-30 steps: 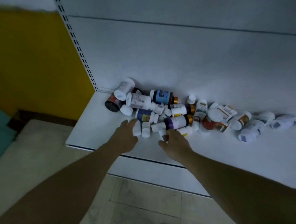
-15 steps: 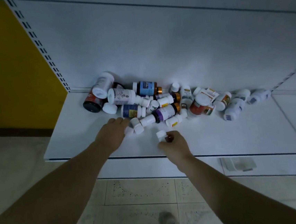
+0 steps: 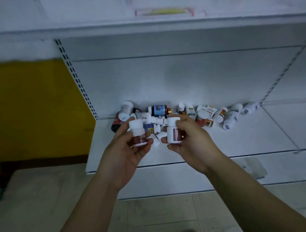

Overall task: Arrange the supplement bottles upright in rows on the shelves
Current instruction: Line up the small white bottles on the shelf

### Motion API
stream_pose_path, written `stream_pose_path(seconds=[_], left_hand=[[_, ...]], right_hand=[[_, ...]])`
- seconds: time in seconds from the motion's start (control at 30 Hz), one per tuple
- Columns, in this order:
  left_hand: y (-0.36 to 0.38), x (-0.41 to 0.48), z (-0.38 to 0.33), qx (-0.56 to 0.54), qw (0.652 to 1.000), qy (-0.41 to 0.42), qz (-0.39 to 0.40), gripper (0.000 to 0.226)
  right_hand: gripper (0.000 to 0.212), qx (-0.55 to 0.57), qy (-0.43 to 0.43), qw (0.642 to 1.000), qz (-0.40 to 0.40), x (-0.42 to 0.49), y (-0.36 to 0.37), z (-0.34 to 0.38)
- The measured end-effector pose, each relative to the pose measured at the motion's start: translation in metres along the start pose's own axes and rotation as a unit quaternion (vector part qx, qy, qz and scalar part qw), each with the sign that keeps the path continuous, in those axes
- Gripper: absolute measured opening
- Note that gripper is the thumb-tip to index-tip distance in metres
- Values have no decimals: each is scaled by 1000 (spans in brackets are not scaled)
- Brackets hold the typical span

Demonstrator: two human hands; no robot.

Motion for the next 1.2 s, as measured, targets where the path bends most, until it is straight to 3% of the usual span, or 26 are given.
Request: stream_pose_path(seconds=[0.13,0.3,0.53,0.67,0.87,0.93,1.03,1.2], left_hand=[[45,-58,-43,-9,997,36,73,31],[82,-107,-93,69,982,113,135,39],[125,-136,-152,238,944,204,105,46],[152,-127,-193,357,897,251,63,36],[168,-65,-242,535,785,295,-101,39],[170,-34,-252,597,741,276,-135,40],[170,11,-266,637,715,245,-151,41],[173,63,-289,686,653,266,-182,44]], right_hand=[[11,20,-87,995,45,-27,52,54],[13,-3,-169,984,62,-50,91,106],[16,-89,-301,945,95,-52,131,188],[18,-137,-342,926,89,-23,148,232],[18,-262,-286,918,80,76,151,262],[24,-332,-268,900,83,113,149,268],[30,-404,-233,878,103,164,144,267],[41,-508,-211,828,110,228,138,261]])
Point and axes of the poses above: each hand's wrist, its own x-axis towards the middle knuckle, its own y-axis out of the palm, z = x × y, the point moved 6 cm from there along x, towards the middle knuckle, and after that the axes turned 11 degrees about -y, right-handed, at the moved point
